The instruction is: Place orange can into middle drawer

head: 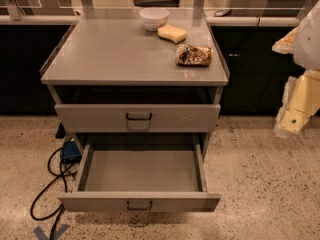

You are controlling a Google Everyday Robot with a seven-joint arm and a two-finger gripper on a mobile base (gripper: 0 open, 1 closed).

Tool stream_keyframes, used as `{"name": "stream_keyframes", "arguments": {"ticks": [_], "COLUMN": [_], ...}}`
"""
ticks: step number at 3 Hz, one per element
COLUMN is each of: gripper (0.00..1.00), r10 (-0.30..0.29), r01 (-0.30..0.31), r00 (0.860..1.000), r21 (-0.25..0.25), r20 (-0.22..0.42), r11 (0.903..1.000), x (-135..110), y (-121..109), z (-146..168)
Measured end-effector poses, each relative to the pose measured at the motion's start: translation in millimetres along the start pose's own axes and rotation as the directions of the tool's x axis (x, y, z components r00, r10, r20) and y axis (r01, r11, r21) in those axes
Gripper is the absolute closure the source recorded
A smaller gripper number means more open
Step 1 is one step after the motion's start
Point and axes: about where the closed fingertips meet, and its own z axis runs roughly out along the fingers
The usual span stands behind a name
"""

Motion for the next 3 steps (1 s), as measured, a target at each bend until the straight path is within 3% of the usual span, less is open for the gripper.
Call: {"name": "stream_keyframes", "arguments": {"ticks": [2, 3], "gripper": [0.0, 0.0], "r10": [-0.012, -0.078], "r01": [0.012, 0.076], "r00": [1.0, 0.995], "r21": [0.009, 0.033], "r20": [0.006, 0.062], "r11": [0.9999, 0.9966], "x": [-2.8, -11.3], "y": [-4.3, -30.3], "z": [-0.7, -1.9]}}
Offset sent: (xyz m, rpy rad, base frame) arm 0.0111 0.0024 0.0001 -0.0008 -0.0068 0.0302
